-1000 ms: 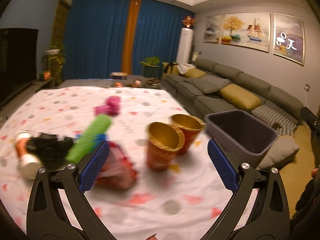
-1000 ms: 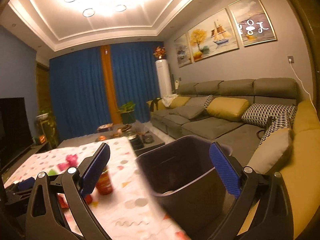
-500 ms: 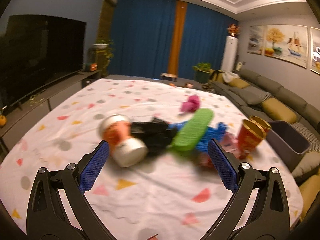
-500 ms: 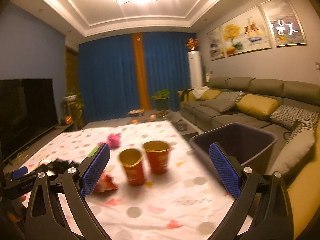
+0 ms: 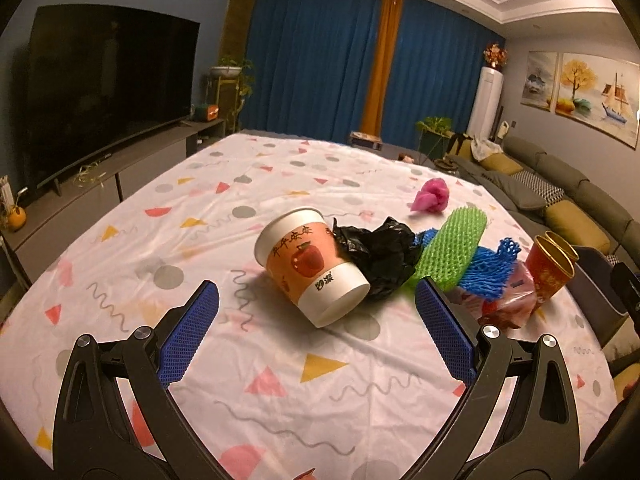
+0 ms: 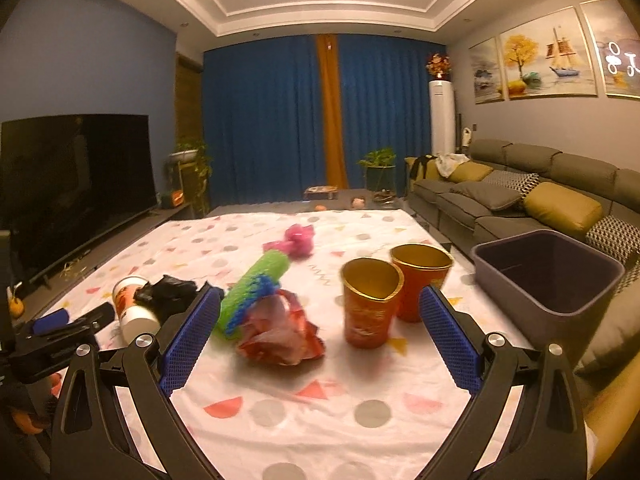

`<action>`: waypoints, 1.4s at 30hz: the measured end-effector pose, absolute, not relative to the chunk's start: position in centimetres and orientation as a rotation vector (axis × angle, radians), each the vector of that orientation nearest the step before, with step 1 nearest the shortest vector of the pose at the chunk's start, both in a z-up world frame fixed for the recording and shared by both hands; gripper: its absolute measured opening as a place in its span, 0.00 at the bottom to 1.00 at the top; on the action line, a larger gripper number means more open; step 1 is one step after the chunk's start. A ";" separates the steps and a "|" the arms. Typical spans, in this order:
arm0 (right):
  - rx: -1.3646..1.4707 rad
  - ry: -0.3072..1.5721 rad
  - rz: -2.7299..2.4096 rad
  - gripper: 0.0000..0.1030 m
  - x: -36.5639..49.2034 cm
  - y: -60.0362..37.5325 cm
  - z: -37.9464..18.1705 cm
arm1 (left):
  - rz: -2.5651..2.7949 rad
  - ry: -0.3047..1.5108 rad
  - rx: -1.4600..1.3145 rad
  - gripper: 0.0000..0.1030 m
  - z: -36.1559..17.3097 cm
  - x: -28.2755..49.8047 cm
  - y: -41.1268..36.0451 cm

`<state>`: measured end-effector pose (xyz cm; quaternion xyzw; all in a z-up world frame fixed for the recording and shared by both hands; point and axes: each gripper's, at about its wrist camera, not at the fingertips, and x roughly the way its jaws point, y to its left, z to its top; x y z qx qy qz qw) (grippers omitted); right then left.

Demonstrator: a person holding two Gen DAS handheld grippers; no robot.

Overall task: Collect trash
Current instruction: 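Move both open tools back over the table, then grasp the white-orange apple-print cup with the left tool while the right tool grasps the black bag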

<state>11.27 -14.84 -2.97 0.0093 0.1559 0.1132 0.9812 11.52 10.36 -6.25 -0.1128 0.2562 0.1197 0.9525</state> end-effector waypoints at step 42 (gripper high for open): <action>-0.091 0.579 0.527 0.61 20.4 1.0 -6.9 | 0.103 0.639 -0.489 0.55 -9.5 14.4 18.0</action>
